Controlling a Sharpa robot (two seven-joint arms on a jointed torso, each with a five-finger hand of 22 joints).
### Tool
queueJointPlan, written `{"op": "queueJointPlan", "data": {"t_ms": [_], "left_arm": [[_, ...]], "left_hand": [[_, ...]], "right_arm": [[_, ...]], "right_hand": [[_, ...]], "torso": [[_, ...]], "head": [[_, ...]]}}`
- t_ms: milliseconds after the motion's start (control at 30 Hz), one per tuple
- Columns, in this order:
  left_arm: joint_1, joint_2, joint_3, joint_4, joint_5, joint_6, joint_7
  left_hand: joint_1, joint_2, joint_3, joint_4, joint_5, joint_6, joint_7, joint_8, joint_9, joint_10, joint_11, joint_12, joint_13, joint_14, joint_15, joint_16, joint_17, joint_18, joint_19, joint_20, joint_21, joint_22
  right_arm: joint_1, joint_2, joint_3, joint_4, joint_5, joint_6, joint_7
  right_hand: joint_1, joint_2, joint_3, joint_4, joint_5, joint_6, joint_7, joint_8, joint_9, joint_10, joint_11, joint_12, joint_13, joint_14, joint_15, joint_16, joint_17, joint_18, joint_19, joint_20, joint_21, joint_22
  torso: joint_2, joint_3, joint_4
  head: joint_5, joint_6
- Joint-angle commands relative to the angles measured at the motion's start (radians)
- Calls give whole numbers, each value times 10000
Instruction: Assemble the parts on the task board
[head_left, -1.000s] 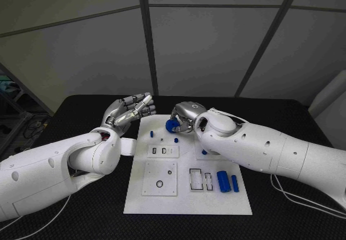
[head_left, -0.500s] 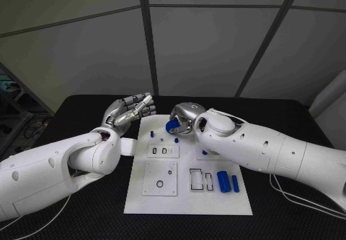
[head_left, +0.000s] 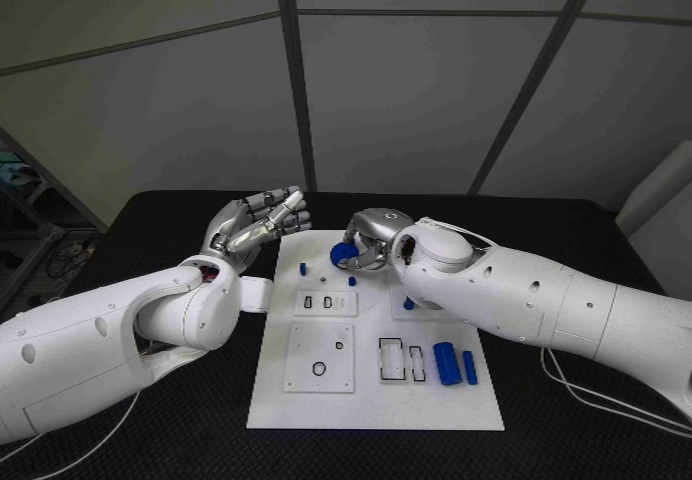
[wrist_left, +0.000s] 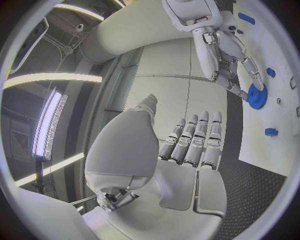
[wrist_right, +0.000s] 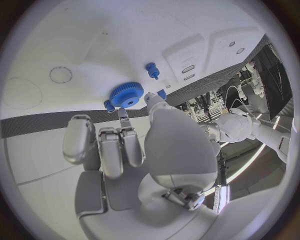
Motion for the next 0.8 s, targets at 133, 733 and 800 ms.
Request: {"op": "queueJointPlan", "data": {"t_ms": [133, 733, 800], "left_arm": [[19, -16, 10, 15, -101, 84, 33], [18, -101, 9, 16, -101, 67, 75], [18, -119, 9, 10, -101, 64, 96]], "left_hand": [[39, 45, 69, -8, -52, -71, 1072, -66, -14, -44, -17, -42, -8, -23, 48, -67, -11, 64, -17, 3, 32, -12], [34, 26, 66, -3, -51, -77, 1076, -66, -14, -60, -12, -45, -9, -48, 55, -84, -13, 59, -31, 3, 28, -18], [25, -25, 50, 9, -42, -88, 1075, -67, -14, -84, -8, -46, -10, -103, 63, -107, -17, 53, -36, 4, 29, -23]], "right_arm": [[13, -141, -3, 49, 201, 321, -205], [-11, -1879, 0, 1540, 1476, -2514, 1347], [-11, -2392, -1, 1799, 2284, -2508, 2037]], "right_hand": [[-186, 50, -19, 32, 124, 50, 10, 39, -19, 586, 49, 20, 1999, 1041, 73, 49, 2634, -183, 42, 30, 3, 38], [604, 27, 283, -414, 194, 302, -51, 109, -8, 653, -8, 83, 2075, 1041, 15, 49, 2634, -181, 43, -14, 14, 42], [876, -103, 301, -613, 104, 498, -96, 190, 19, 646, -38, 69, 2061, 1041, -45, 49, 2634, -167, 1, -51, -16, -11]], "torso": [[1, 7, -12], [-17, 13, -52], [-31, 13, -82]], "head": [[5, 8], [-5, 48], [-26, 60]]}}
